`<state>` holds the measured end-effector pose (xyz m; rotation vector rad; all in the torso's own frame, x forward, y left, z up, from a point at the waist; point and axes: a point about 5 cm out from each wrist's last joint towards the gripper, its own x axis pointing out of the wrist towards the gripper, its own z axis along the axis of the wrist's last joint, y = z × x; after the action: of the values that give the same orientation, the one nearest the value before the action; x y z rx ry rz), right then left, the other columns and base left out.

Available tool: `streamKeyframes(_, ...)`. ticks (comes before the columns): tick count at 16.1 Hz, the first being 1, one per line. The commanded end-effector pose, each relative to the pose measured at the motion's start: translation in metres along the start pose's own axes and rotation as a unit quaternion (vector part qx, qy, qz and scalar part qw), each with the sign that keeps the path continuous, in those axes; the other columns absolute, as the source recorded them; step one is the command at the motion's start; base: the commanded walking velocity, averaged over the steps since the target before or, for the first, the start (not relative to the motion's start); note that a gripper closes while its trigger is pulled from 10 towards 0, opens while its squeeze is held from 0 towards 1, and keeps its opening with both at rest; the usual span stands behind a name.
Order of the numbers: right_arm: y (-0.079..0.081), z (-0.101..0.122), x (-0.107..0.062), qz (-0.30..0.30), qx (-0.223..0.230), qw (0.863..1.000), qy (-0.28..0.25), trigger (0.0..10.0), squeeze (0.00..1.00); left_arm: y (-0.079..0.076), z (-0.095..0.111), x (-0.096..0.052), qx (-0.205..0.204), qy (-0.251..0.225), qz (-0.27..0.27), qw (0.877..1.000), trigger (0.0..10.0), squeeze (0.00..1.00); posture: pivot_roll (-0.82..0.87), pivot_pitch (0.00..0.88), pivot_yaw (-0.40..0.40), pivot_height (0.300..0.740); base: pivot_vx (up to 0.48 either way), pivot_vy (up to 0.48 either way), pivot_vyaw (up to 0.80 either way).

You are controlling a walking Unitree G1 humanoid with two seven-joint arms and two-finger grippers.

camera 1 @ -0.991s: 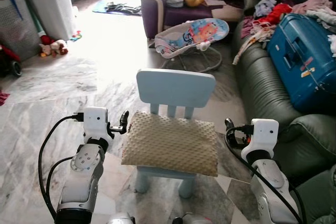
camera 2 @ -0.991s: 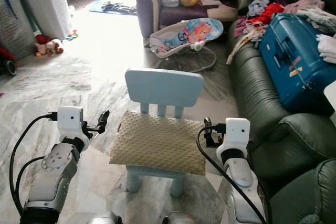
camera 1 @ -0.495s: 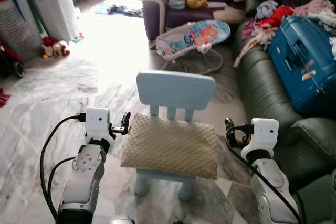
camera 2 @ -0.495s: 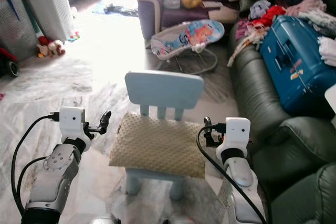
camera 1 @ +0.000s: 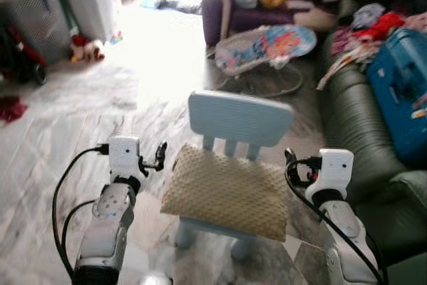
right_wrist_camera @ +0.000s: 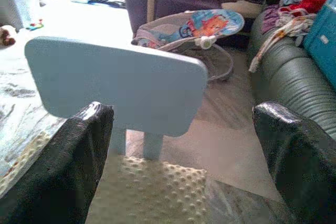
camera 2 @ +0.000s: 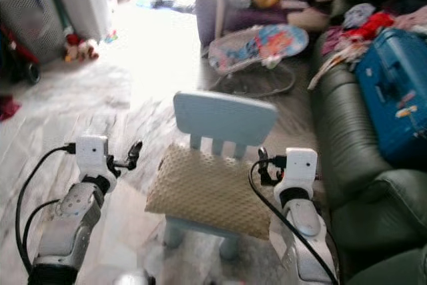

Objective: Move the pillow to the sofa

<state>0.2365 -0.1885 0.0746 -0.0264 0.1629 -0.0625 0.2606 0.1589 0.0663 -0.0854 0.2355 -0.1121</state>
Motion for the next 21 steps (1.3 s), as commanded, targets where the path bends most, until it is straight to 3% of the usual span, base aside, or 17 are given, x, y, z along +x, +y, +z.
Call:
streamKeyframes(1, -0.0012, 0.0028, -0.0009, -0.002, -0.002, 1.0, -0.003, 10.0, 0.0, -0.0039, 0.004, -0.0024, -0.008, -0.004, -0.009, 1.0, 10.0, 0.0, -0.04, 0.0, -0.037, 0.74, 0.0, 0.0, 0.0)
streamKeyframes(2, -0.0007, 0.0032, -0.0013, -0.001, -0.001, 1.0, -0.005, 10.0, 0.0, -0.0043, 0.0037, -0.0038, 0.04, 0.004, 0.002, 0.999, 10.0, 0.0, -0.04, 0.0, -0.037, 0.74, 0.0, 0.0, 0.0)
streamKeyframes(3, -0.0005, 0.0033, -0.0015, 0.0, -0.001, 1.0, -0.005, 10.0, 0.0, -0.0045, 0.0038, -0.0043, 0.051, 0.001, 0.0, 0.999, 10.0, 0.0, -0.04, 0.0, -0.036, 0.74, 0.0, 0.0, 0.0)
streamKeyframes(9, -0.0008, 0.0044, -0.002, 0.01, 0.003, 1.0, -0.007, 10.0, 0.0, -0.0027, 0.0023, -0.0115, 0.021, -0.001, -0.016, 1.0, 10.0, 0.0, -0.03, 0.0, -0.04, 0.74, 0.0, 0.0, 0.0)
streamKeyframes(15, -0.0008, 0.0062, -0.0008, 0.01, 0.002, 1.0, -0.011, 10.0, 0.0, -0.0027, 0.0039, -0.0088, 0.035, -0.006, -0.013, 0.999, 10.0, 0.0, -0.04, 0.0, -0.039, 0.665, 0.0, 0.0, 0.0)
streamKeyframes(21, -0.0018, 0.007, 0.0007, 0.009, 0.0, 1.0, -0.014, 10.0, 0.0, -0.0025, 0.0049, -0.0051, 0.044, -0.009, -0.012, 0.999, 10.0, 0.0, -0.04, 0.0, -0.04, 0.645, 0.0, 0.0, 0.0)
